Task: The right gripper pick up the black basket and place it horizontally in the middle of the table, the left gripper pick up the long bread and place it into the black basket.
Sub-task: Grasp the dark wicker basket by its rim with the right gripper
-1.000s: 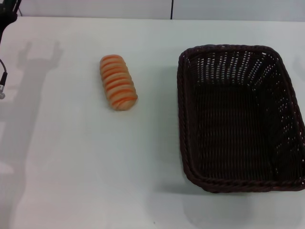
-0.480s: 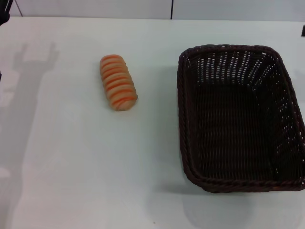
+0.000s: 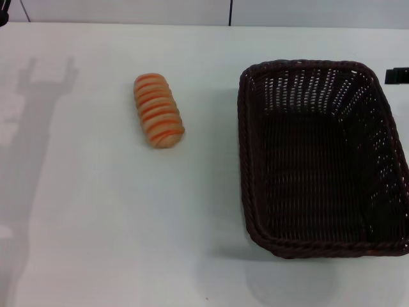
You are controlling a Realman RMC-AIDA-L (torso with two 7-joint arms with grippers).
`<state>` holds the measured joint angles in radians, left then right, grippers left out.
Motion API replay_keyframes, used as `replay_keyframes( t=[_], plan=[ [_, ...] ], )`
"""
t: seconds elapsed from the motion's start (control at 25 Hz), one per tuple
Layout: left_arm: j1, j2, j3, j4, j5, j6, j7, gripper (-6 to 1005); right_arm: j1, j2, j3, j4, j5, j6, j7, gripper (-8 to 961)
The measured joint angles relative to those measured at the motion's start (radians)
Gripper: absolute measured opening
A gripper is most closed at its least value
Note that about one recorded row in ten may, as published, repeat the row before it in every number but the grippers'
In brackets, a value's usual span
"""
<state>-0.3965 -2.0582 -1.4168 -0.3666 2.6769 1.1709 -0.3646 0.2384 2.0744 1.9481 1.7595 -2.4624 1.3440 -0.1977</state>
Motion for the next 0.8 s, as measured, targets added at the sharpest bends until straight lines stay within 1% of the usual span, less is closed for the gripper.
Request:
replay_keyframes(
  t=[0.2,0.52,0.64,0.8],
  plan=[
    [0.005,0.0,0.001,0.0,0.0,0.029,0.007,856,0.004,0.001,0.0,-0.035,-0.004,0.002,0.013,724],
    [0.005,0.0,0.0,0.0,0.0,0.039,0.008,856,0.021,0.001,0.0,-0.111,-0.005,-0.005,0.01,724],
    [0.005,0.0,0.0,0.0,0.0,0.049,0.008,856,0.037,0.002,0.0,-0.148,-0.003,-0.012,0.003,724],
    [0.005,0.001,0.0,0.0,0.0,0.056,0.008,856,0.045,0.002,-0.003,-0.163,-0.001,-0.014,0.003,724]
  ],
)
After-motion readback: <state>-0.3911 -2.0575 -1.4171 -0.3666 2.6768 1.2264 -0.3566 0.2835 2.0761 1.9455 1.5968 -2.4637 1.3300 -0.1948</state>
